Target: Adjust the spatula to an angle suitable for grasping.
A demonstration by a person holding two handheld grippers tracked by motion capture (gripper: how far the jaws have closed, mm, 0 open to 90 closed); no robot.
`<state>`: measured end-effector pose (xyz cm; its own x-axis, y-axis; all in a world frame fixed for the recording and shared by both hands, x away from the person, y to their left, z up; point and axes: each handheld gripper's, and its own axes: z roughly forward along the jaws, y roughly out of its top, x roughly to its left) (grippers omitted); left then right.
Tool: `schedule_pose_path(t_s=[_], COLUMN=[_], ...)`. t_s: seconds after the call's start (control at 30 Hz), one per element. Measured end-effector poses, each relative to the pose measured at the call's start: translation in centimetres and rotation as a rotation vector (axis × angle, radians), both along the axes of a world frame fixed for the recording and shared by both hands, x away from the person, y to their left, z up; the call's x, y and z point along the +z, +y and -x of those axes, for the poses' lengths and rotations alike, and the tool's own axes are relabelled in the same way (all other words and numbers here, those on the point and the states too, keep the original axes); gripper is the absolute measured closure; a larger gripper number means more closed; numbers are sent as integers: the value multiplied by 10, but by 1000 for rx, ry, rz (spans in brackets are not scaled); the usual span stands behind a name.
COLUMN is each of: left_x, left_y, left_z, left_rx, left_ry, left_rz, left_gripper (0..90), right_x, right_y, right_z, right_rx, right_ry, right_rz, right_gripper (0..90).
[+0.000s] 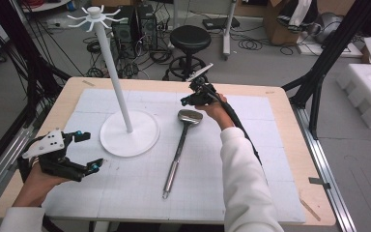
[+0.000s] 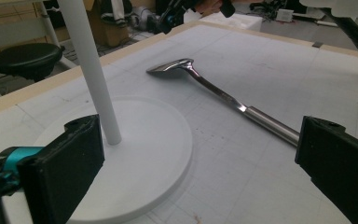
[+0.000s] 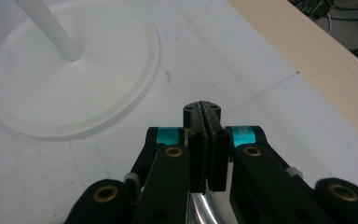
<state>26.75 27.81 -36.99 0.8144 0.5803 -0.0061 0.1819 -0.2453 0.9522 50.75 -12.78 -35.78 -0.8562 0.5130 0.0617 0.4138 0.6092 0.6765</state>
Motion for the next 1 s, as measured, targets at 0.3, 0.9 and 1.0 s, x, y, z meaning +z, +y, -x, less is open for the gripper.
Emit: schedule_pose_path(t_s=[0.3,0.9,1.0], left_x=[0,-1,-1], left_y=[0,-1,-1], left_z=[0,-1,-1], left_rx=[1,2,-2], left_ry=[0,3,4], left_rz=[0,-11,-14], left_gripper=[17,17,18], right_x=[-20,-47,-52], right_y=[14,47,47], right_z=[-6,-26,-28], right_rx=[-26,-13,-15], right_ry=[16,65,69], right_rz=[58,183,212], right_gripper=[896,898,897])
